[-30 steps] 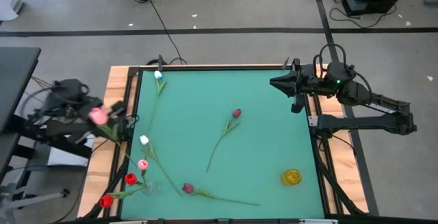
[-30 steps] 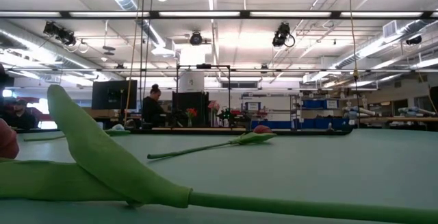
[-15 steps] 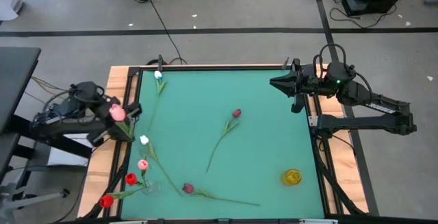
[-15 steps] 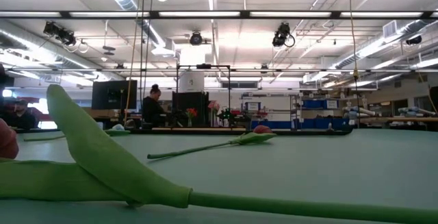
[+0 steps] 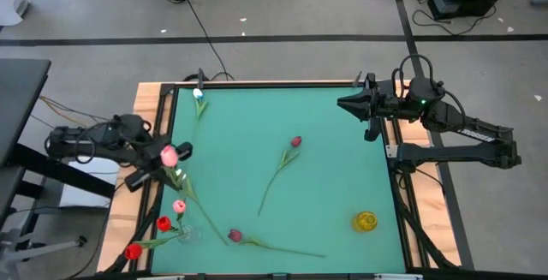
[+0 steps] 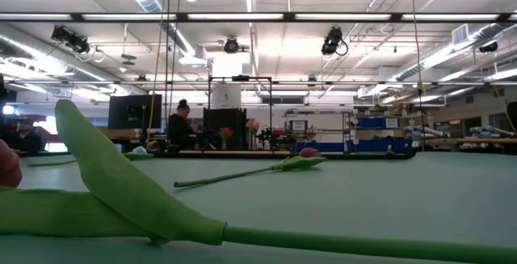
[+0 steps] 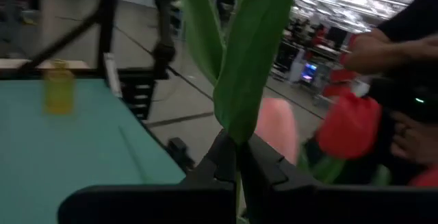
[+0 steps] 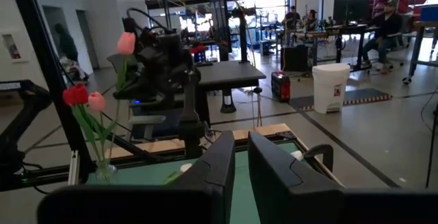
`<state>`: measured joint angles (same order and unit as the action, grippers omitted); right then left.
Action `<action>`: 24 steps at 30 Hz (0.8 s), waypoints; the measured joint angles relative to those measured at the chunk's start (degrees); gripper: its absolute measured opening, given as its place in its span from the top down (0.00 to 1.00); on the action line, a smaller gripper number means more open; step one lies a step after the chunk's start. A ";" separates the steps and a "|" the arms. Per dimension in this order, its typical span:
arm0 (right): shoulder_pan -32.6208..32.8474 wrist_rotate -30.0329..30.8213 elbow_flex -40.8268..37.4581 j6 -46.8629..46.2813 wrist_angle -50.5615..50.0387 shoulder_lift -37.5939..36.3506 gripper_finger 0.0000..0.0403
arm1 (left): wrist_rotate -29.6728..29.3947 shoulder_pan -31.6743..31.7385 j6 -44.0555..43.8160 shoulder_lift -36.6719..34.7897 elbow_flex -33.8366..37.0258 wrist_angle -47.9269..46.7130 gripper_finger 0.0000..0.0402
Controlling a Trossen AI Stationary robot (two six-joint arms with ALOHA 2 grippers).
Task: Sort flowers into vase by color
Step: Put the pink tulip into the white transparent vase
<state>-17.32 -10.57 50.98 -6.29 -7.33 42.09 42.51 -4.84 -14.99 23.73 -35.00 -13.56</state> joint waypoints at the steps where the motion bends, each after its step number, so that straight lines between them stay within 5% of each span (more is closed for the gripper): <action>1: 0.00 0.00 0.00 0.00 0.00 0.00 0.87 | -0.55 -1.53 0.01 -0.41 0.04 -0.52 0.98; 10: 0.00 0.00 0.00 -0.01 0.02 0.00 0.87 | -1.45 -10.55 1.25 -6.51 0.04 -6.40 0.98; 24: 0.00 0.00 0.00 -0.02 0.00 0.00 0.87 | -6.65 -11.68 1.29 -4.16 0.02 -1.35 0.98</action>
<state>-17.32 -10.57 50.98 -6.30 -7.33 42.09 35.86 -16.52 -13.70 19.56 -34.98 -14.91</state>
